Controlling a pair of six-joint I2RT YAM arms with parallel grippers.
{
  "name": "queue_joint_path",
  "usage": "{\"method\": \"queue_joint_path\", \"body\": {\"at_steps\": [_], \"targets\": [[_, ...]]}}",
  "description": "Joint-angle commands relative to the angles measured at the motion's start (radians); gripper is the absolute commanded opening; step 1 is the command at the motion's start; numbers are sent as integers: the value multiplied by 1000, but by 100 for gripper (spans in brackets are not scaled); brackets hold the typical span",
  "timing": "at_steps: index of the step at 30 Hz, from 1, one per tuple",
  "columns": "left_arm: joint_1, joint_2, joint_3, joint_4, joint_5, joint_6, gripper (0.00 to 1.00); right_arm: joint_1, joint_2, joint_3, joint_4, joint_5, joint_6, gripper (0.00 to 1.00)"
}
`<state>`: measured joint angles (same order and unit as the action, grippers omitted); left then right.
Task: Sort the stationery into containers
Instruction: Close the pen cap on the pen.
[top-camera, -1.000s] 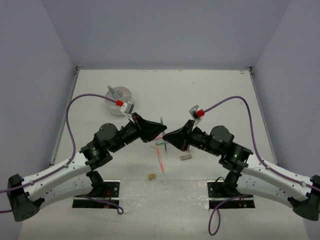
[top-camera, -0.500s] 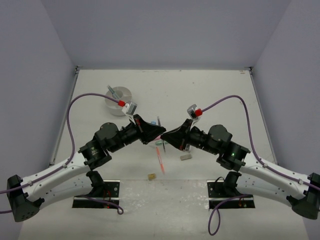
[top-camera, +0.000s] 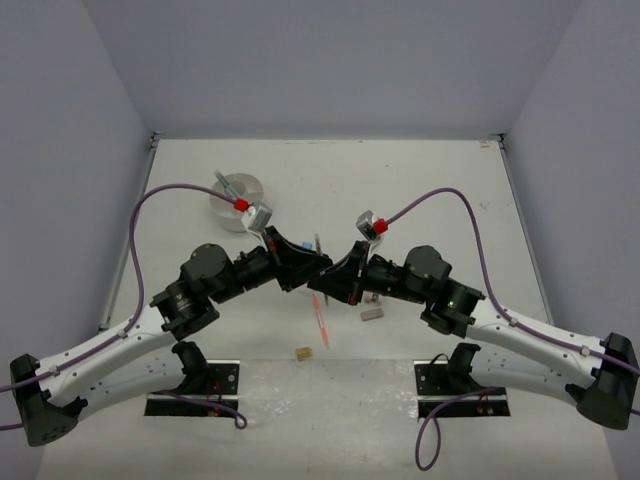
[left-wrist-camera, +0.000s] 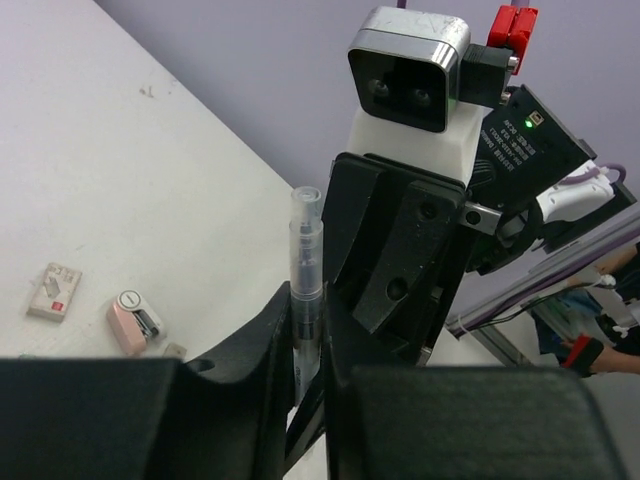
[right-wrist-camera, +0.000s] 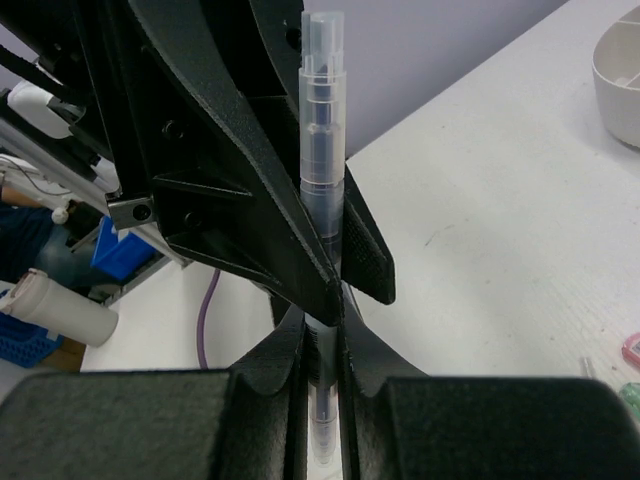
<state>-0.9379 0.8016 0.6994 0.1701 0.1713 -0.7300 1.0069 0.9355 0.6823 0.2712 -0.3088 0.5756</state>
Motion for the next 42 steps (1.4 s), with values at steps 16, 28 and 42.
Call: {"method": "queue_joint_path", "body": {"at_steps": [16, 28, 42], "targets": [[-4, 67, 233, -169, -203, 102, 69, 2, -34, -15, 32, 13, -20, 0], [-4, 57, 167, -118, -88, 61, 5, 3, -11, 77, -47, 80, -52, 0], [-9, 67, 6, -106, 22, -35, 0, -159, 169, 482, -195, 112, -131, 0]]}}
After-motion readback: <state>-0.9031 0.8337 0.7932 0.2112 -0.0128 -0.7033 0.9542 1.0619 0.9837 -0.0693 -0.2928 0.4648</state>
